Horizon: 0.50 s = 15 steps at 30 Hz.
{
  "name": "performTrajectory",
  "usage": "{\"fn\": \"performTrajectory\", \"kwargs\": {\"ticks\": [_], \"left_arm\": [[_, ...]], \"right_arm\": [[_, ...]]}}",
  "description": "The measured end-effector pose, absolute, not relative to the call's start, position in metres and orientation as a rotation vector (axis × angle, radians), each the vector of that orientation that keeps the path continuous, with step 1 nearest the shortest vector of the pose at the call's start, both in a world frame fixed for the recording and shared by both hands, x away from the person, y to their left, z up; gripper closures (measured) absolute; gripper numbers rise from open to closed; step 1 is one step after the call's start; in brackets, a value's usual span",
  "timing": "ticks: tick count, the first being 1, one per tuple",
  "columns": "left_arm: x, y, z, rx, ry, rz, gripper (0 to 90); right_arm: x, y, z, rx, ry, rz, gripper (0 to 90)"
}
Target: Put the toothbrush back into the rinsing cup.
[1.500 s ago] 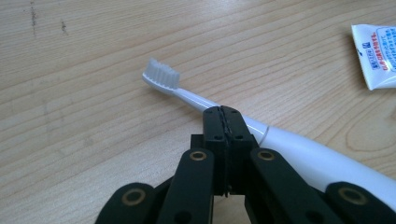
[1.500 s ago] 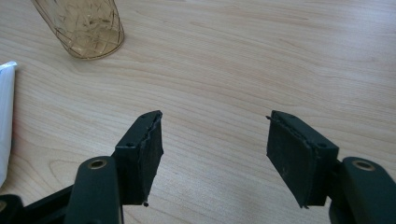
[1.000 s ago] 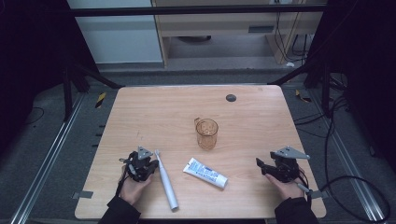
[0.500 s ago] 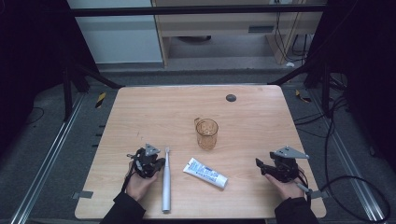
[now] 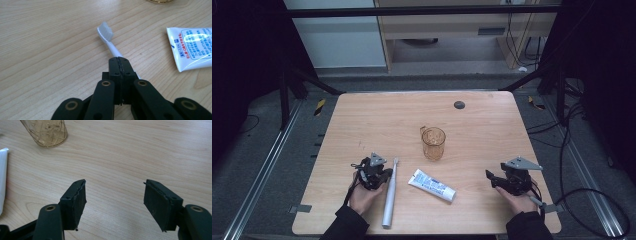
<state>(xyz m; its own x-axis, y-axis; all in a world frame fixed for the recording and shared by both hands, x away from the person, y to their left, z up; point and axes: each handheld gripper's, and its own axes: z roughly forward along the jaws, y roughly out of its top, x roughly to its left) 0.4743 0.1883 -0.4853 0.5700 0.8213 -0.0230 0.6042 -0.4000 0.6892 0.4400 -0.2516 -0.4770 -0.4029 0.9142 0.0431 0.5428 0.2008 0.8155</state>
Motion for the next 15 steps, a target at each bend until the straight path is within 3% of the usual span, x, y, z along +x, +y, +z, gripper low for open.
{"fn": "performTrajectory", "kwargs": {"ticks": [15], "left_arm": [[0.47, 0.1809, -0.4843, 2.149, 1.101, 0.412, 89.7]], "right_arm": [[0.4399, -0.2515, -0.4774, 1.346, 2.032, 1.078, 34.4]]}}
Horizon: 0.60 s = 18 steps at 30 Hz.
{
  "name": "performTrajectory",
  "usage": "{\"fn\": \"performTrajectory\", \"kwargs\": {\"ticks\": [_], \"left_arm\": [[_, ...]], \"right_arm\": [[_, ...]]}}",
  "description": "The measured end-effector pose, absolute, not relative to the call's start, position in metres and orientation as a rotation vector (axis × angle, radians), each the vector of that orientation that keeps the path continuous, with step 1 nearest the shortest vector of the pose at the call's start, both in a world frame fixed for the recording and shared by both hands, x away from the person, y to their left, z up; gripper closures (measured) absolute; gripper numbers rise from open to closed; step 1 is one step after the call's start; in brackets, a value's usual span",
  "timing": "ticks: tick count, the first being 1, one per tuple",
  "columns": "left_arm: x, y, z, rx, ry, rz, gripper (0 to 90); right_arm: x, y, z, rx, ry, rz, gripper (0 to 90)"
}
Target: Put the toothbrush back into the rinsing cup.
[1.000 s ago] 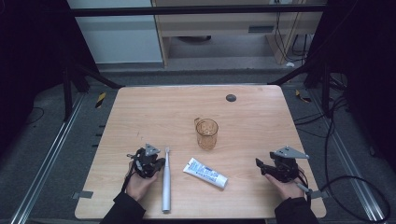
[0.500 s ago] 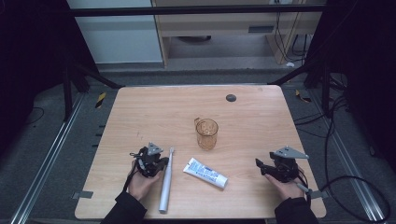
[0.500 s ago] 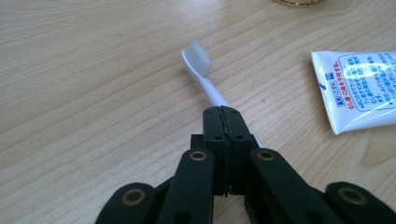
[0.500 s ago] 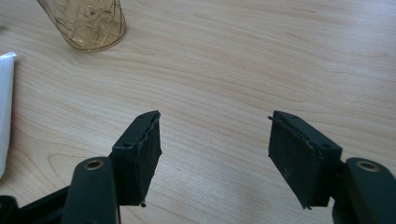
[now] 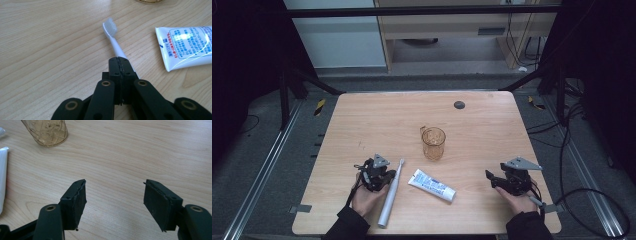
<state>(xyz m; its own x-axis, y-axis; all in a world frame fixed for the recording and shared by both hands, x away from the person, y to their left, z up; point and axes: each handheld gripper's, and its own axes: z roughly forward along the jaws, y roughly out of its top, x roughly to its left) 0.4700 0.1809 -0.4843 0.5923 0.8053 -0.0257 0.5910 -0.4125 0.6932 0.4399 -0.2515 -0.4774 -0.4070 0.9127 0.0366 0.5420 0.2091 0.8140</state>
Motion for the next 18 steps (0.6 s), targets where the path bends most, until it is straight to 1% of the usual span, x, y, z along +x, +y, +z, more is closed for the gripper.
{"fn": "performTrajectory", "kwargs": {"ticks": [8, 18], "left_arm": [[0.466, 0.182, -0.48, 2.142, 1.09, 0.404, 88.1], [0.452, 0.202, -0.452, 2.062, 1.124, 0.408, 83.3]], "right_arm": [[0.44, -0.253, -0.478, 1.353, 2.029, 1.076, 34.6], [0.439, -0.258, -0.476, 1.367, 2.01, 1.073, 34.3]]}}
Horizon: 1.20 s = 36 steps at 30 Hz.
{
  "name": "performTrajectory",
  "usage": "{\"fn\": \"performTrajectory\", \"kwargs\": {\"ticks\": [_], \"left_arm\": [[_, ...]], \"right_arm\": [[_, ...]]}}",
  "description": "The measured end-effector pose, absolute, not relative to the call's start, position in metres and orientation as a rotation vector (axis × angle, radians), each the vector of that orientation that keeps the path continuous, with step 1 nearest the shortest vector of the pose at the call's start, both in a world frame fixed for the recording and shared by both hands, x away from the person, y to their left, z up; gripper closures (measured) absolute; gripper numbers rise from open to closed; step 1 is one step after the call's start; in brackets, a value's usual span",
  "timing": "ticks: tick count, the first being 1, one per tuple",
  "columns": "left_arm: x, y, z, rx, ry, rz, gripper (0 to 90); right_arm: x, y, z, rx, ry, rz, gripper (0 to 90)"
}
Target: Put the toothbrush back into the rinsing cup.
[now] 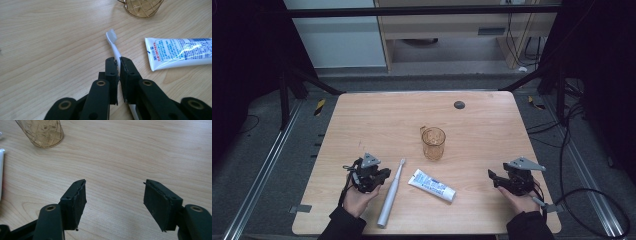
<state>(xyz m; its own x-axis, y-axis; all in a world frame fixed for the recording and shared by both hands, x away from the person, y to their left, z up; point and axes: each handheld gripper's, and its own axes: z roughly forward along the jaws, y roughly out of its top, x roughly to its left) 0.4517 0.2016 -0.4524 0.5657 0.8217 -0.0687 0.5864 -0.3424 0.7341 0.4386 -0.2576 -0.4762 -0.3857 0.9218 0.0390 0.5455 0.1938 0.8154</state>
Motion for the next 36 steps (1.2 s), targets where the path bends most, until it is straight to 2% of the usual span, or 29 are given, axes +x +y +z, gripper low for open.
{"fn": "performTrajectory", "kwargs": {"ticks": [7, 20, 26, 36], "left_arm": [[0.446, 0.208, -0.445, 2.069, 1.159, 0.423, 74.0], [0.436, 0.19, -0.446, 2.164, 1.154, 0.422, 54.5], [0.435, 0.184, -0.448, 2.191, 1.154, 0.414, 50.4], [0.434, 0.173, -0.455, 2.236, 1.169, 0.395, 49.5]], "right_arm": [[0.438, -0.26, -0.476, 1.378, 2.0, 1.061, 33.1], [0.437, -0.263, -0.476, 1.388, 1.986, 1.046, 31.5], [0.437, -0.263, -0.476, 1.392, 1.998, 1.053, 31.6], [0.438, -0.262, -0.477, 1.387, 2.006, 1.041, 31.8]]}}
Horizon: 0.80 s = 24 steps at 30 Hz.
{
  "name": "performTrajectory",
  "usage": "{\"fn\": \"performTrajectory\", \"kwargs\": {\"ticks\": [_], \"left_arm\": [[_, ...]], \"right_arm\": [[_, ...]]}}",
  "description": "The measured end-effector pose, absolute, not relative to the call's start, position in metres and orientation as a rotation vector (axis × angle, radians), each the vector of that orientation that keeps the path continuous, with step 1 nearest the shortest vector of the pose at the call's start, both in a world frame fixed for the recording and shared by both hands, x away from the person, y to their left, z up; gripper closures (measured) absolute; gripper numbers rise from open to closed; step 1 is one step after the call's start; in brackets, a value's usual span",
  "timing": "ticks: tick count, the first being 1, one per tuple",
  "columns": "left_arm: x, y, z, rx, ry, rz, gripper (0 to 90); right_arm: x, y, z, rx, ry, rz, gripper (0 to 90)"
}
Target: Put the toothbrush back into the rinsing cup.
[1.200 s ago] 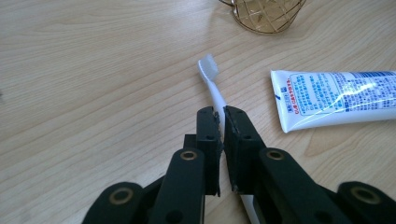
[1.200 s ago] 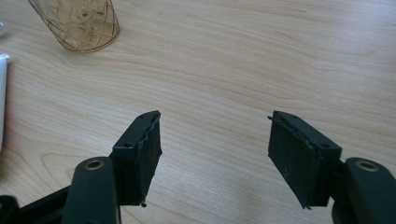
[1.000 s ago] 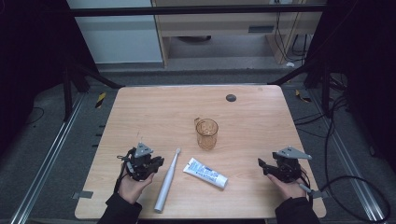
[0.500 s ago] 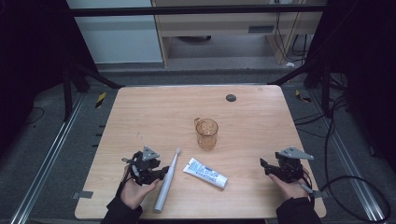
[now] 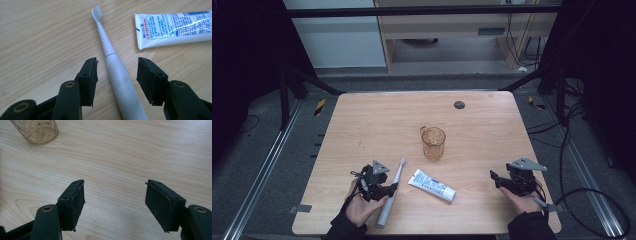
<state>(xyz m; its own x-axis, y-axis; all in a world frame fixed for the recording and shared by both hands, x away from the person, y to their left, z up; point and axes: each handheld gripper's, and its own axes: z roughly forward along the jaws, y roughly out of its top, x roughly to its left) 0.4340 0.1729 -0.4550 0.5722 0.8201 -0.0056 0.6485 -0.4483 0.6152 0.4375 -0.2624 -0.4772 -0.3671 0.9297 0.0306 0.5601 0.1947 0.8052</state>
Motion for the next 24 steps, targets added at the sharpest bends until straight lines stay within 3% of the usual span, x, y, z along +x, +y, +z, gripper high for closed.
{"fn": "performTrajectory", "kwargs": {"ticks": [24], "left_arm": [[0.444, 0.163, -0.475, 2.312, 1.237, 0.325, 57.1]], "right_arm": [[0.439, -0.262, -0.478, 1.382, 2.022, 1.033, 31.8]]}}
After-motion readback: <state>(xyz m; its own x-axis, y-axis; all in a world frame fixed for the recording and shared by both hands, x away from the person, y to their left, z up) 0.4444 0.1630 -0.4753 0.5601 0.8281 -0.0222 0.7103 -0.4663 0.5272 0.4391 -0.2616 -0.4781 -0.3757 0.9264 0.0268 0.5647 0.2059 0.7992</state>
